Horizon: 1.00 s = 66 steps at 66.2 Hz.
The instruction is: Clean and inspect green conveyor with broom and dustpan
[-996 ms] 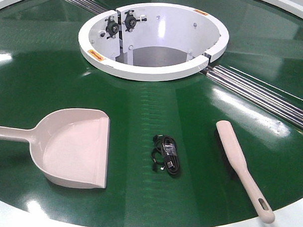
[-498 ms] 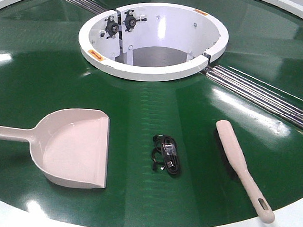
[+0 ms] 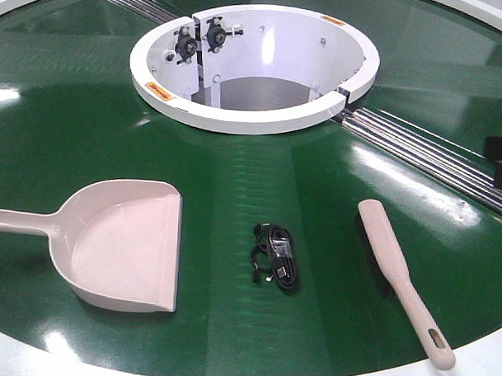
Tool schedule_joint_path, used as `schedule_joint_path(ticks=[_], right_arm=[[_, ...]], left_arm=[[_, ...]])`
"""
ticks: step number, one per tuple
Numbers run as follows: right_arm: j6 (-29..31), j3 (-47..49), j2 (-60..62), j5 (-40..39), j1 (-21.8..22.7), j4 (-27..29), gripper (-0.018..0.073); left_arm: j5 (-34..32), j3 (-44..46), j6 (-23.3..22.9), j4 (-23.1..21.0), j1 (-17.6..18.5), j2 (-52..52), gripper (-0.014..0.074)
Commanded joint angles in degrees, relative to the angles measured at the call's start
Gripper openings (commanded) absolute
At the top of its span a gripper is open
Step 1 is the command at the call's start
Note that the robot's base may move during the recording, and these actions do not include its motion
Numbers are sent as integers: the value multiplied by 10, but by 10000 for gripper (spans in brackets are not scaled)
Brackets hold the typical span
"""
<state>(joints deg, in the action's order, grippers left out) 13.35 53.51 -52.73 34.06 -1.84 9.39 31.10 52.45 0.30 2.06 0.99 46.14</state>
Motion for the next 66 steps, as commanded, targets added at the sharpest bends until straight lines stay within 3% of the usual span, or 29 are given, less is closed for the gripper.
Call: schedule_joint_path(ticks=[1,7,16,32,66], right_arm=[[7,20,2,-36,2,3,718],[18,20,2,-58,2,4,728],[17,21,2,-57,2,26,706],[15,60,-34,38,2,40,678],[-13,182,-281,167,1,42,641]], left_arm=[[-26,21,0,-5,2,-1,622],[-25,21,0,-5,2,-1,735],[-24,21,0,-5,2,-2,713],[-20,21,0,-5,2,-2,638],[-8,21,1,-5,2,-2,593]])
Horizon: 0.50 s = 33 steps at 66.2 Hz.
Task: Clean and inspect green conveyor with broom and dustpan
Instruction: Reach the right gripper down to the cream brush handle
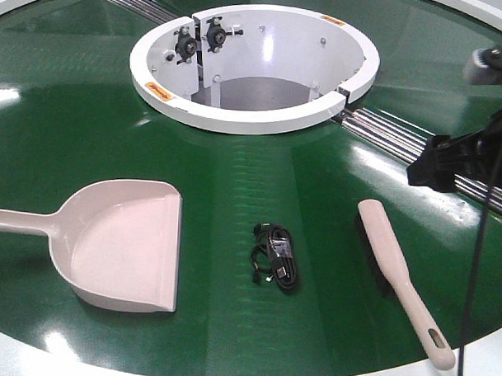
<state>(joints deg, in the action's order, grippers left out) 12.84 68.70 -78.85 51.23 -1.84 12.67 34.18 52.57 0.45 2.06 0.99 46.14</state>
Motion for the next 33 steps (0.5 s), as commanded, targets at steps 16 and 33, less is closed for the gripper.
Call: schedule_joint_path(ticks=[16,33], right_arm=[[-79,36,-120,-15,-59,-44,626],[-113,36,-194,-20,-65,-71,617]], left_arm=[[-35,19,-1,-5,2,-2,592],[-7,19,-1,-5,2,-2,592]])
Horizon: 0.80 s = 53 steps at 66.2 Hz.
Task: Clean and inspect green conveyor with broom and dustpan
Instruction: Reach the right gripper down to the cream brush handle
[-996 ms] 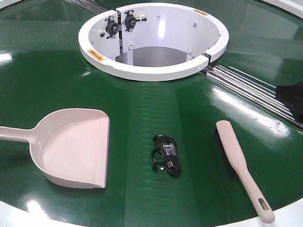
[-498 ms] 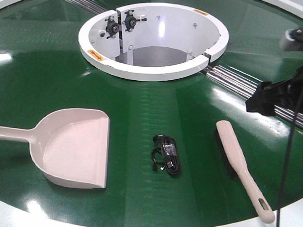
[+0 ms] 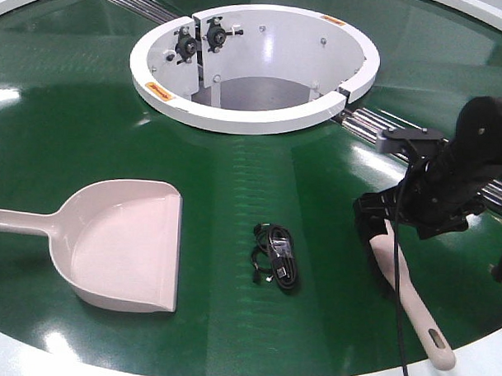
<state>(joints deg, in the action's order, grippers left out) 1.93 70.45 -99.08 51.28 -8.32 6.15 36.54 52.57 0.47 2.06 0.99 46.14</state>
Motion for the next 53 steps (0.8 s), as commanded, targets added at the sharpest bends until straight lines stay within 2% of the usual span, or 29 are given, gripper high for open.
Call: schedule_joint_path(ticks=[1,29,37,45,53], right_arm=[[-4,18,6,-23,-1,-6,615],[-1,18,-39,-63,-1,-6,562],[0,18,-48,-65,-1,-6,509],[0,18,-54,-65,-1,-6,353],[0,24,-55,-46,-1,-1,66]], left_arm=[[-31,19,-1,-5,2,-2,592],[-28,19,-1,-5,2,-2,592],[-28,19,-1,-5,2,-2,592],[-28,19,-1,-5,2,-2,592],[-28,19,-1,-5,2,-2,592]])
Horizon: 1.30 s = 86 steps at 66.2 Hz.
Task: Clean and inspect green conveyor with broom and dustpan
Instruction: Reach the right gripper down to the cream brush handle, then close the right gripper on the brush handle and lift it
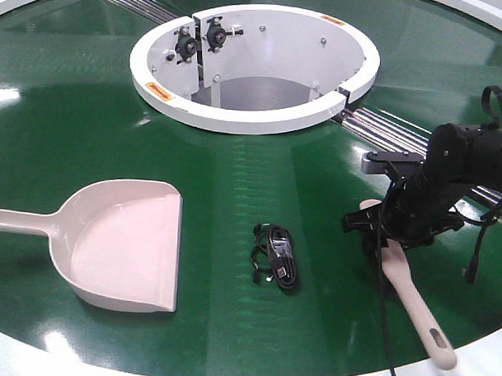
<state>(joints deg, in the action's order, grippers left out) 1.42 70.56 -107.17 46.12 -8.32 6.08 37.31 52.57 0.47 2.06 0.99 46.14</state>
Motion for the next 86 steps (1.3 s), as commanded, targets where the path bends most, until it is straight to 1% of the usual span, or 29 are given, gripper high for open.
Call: schedule_joint_path(ticks=[1,2,8,12,16,27,39,53,60,70,86], right_arm=[[5,24,26,11,-1,0,31],[6,26,26,15,-1,0,-18],[5,50,27,52,-1,-2,-11],[5,74,28,94,-1,-3,-10],[6,98,28,145,-1,-5,-9],[34,155,27,279,-1,-15,-8],[17,158,53,279,0,-14,-8],[12,155,104,279,0,-11,-8],[10,132,144,278,0,-1,-8],[10,87,189,278,0,-11,-8],[10,89,202,272,0,-13,-6]], left_arm=[[-36,19,-1,-5,2,-2,592],[-36,19,-1,-5,2,-2,592],[-35,19,-1,-5,2,-2,592],[-32,19,-1,-5,2,-2,592],[-30,19,-1,-5,2,-2,592],[-29,19,-1,-5,2,-2,592],[-26,19,-1,-5,2,-2,592],[-17,19,-1,-5,2,-2,592],[-12,19,-1,-5,2,-2,592],[-9,19,-1,-5,2,-2,592],[-9,19,-1,-5,2,-2,592]])
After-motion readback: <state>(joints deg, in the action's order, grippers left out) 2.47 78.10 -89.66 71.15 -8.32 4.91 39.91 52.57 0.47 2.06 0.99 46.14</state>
